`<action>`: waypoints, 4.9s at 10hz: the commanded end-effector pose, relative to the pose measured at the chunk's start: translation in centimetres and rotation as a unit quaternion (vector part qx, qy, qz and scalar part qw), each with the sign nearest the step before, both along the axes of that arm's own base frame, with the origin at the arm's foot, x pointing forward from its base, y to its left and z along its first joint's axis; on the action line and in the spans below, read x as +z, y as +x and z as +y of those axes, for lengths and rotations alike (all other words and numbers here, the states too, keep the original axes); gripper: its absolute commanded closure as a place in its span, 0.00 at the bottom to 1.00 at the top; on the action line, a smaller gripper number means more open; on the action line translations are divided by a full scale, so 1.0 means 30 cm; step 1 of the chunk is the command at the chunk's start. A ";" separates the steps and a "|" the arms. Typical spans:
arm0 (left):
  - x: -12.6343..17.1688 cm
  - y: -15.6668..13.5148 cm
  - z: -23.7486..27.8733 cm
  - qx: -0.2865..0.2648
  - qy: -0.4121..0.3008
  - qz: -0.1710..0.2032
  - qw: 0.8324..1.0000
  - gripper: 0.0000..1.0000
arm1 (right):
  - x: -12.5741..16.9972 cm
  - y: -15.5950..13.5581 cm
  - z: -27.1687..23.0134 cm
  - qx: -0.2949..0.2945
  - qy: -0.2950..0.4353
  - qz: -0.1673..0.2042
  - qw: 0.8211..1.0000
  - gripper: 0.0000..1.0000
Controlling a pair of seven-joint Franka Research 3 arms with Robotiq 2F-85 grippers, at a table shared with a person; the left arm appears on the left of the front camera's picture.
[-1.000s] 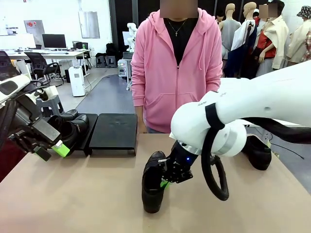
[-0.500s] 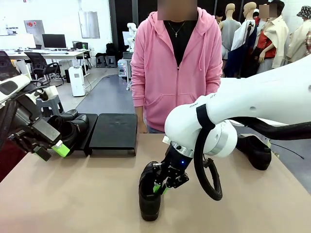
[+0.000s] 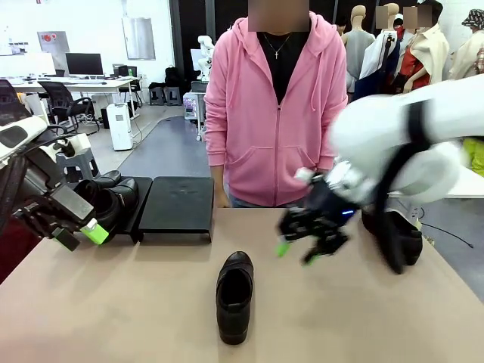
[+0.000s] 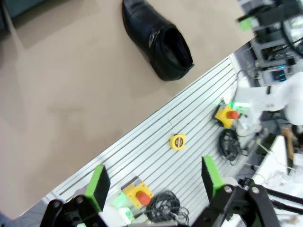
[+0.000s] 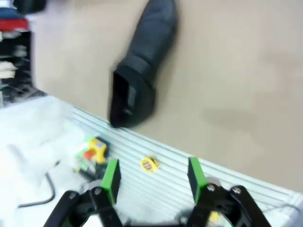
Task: Organize the shoes by placing them on the stand.
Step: Pick up one Shoe and place it in the middle of the table, then place the Shoe from the middle of the table onto the Shoes Stand.
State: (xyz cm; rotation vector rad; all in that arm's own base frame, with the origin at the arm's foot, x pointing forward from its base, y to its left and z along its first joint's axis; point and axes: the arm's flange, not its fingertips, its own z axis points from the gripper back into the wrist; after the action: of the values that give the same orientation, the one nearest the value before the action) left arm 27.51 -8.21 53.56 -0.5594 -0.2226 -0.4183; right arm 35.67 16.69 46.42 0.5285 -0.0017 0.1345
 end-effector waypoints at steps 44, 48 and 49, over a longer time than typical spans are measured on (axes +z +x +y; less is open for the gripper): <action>-0.695 0.245 -1.270 0.241 0.276 -0.019 0.930 1.00 | 0.056 -0.148 -0.803 -0.042 0.072 -0.042 0.996 0.00; -0.658 0.261 -1.219 0.263 0.274 -0.017 0.925 1.00 | 0.056 -0.148 -0.803 -0.042 0.072 -0.042 0.996 0.00; -0.632 0.270 -1.197 0.269 0.271 -0.023 0.924 1.00 | 0.056 -0.148 -0.803 -0.042 0.072 -0.042 0.996 0.00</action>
State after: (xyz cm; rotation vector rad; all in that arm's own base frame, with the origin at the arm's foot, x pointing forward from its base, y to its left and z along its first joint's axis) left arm 35.82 -45.16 33.84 0.0693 -0.2494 0.0148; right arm 31.14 -7.36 47.56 0.6591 -0.1212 0.0859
